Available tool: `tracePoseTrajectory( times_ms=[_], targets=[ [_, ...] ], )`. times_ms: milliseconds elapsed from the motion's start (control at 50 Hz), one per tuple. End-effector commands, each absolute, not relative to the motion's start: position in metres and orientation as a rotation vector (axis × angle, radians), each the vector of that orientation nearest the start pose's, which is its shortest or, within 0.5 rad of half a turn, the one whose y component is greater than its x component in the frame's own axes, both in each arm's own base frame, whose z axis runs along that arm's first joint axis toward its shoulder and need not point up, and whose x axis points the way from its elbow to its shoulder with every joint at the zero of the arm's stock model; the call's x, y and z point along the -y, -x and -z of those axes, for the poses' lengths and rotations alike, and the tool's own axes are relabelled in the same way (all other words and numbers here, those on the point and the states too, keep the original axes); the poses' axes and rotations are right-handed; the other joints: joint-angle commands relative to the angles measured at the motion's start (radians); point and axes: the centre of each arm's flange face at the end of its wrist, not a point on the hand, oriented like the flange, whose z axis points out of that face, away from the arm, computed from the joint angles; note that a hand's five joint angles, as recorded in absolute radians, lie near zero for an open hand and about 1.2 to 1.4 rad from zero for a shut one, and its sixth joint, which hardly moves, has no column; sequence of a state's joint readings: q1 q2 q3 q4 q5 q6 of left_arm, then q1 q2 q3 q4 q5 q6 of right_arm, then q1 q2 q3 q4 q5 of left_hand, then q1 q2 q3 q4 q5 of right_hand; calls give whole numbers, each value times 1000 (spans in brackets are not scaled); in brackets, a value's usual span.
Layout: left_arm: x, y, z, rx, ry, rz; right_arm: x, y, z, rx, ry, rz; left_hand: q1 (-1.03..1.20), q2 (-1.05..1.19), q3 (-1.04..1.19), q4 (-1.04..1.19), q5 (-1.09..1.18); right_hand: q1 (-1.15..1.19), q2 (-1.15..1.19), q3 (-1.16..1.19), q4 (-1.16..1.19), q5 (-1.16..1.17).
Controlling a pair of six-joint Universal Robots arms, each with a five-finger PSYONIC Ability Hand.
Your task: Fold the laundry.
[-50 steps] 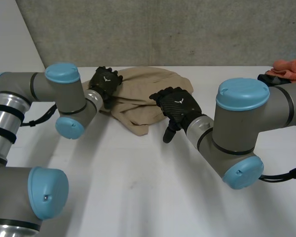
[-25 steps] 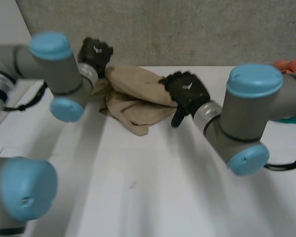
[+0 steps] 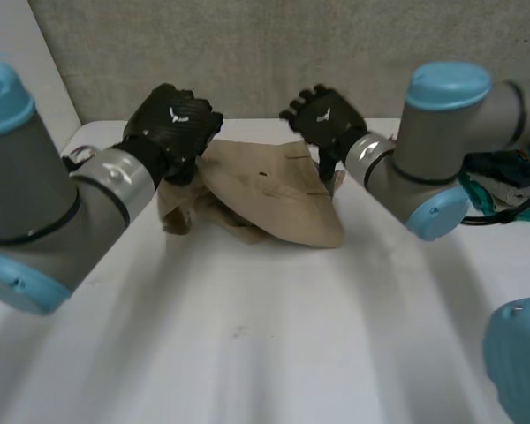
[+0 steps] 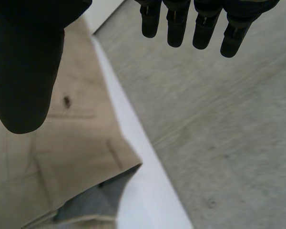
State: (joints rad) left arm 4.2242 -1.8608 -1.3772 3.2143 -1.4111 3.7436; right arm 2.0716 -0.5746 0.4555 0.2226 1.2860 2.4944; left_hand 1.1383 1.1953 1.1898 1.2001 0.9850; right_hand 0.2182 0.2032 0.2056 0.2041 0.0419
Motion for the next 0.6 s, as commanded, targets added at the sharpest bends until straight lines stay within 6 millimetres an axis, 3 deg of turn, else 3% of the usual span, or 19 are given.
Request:
tracePoseTrajectory(
  times_ms=[20, 120, 240, 340, 460, 600],
  targets=[
    [251, 300, -264, -1815, -1304, 2258, 342, -384, -171, -1797, 1621, 1857, 258, 201, 206, 196, 237, -44, -29, -31, -30, -42],
    [255, 296, -250, -1852, -1291, 2203, 338, -378, -182, -1896, 1518, 1810, 258, 201, 206, 196, 237, -44, -29, -31, -30, -42],
    [252, 293, -241, -1895, -1281, 2159, 328, -364, -183, -2069, 1147, 1604, 258, 201, 206, 196, 237, -44, -29, -31, -30, -42],
    [248, 294, -240, -1900, -1286, 2159, 326, -366, -170, -2067, 1118, 1599, 258, 201, 206, 196, 237, -44, -29, -31, -30, -42],
    [236, 295, -253, -1876, -1277, 2207, 338, -371, -153, -2088, 1060, 1672, 258, 201, 206, 196, 237, -44, -29, -31, -30, -42],
    [238, 290, -257, -1875, -1241, 2218, 349, -380, -136, -2082, 995, 1674, 258, 201, 206, 196, 237, 59, 74, 71, 73, 61]
  ],
)
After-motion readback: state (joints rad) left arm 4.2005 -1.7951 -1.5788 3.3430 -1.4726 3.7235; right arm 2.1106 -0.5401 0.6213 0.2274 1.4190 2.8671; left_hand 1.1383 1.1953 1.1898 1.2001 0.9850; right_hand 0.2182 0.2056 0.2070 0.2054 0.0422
